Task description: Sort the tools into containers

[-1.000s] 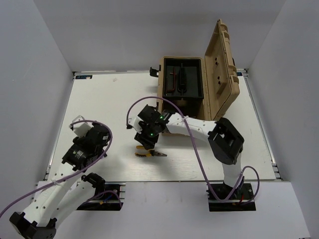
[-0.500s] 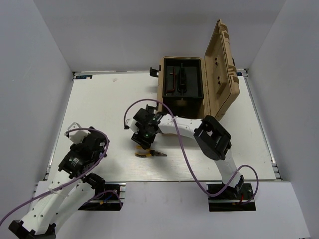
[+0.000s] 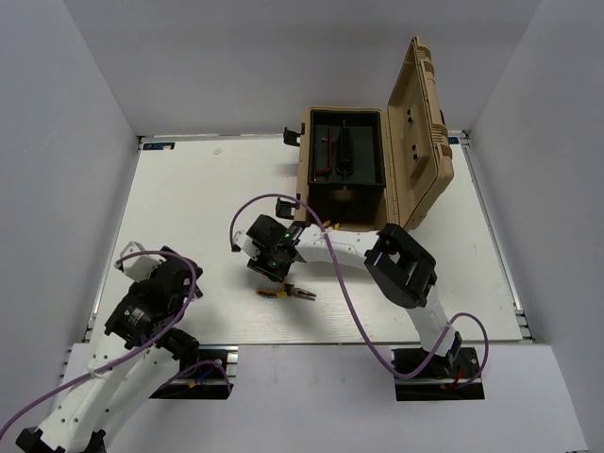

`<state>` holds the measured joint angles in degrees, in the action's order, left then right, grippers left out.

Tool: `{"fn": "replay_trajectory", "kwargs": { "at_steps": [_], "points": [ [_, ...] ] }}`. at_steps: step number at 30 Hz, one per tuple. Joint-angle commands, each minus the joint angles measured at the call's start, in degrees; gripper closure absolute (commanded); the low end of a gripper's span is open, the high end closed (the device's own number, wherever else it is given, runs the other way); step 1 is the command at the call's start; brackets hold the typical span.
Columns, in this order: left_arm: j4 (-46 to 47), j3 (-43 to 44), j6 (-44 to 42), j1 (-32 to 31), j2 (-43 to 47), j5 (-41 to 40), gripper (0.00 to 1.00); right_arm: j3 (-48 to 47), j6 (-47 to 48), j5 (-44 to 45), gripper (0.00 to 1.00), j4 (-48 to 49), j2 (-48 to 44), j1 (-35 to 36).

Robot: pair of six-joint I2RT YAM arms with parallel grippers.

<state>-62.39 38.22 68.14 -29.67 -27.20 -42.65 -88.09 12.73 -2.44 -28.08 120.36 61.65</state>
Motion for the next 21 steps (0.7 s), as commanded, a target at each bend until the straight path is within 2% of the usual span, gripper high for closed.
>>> {"fn": "replay_trajectory", "kwargs": {
  "at_steps": [1,3,4,5,10,15,21],
  "points": [
    [-1.2,-1.5,3.3,0.2,0.5,0.4,0.16,3.0,0.5,2.2,0.65,-1.4,0.4,1.7],
    [-1.2,-2.0,5.1,0.2,0.5,0.9,0.17,3.0,0.4,2.2,0.71,-2.0,0.7,2.0],
    [-1.2,-2.7,5.1,0.2,0.5,0.9,0.18,2.9,0.4,2.3,0.89,-2.4,0.8,2.0],
    [-1.2,-2.7,5.9,0.2,0.5,1.6,0.18,2.5,0.2,1.9,0.99,-3.1,0.7,1.8],
    [-1.8,-3.3,7.6,0.2,-0.7,2.7,0.20,-2.5,-0.8,-6.2,1.00,-8.8,-1.0,0.9],
    [-3.2,-3.3,8.8,0.2,0.4,2.7,0.23,-14.9,-0.8,-17.6,1.00,-15.4,-3.4,-1.2],
    [-4.3,-3.3,10.0,0.2,1.6,2.1,0.26,-29.8,-0.7,-23.7,1.00,-21.3,-6.2,-4.0]
  ]
}}
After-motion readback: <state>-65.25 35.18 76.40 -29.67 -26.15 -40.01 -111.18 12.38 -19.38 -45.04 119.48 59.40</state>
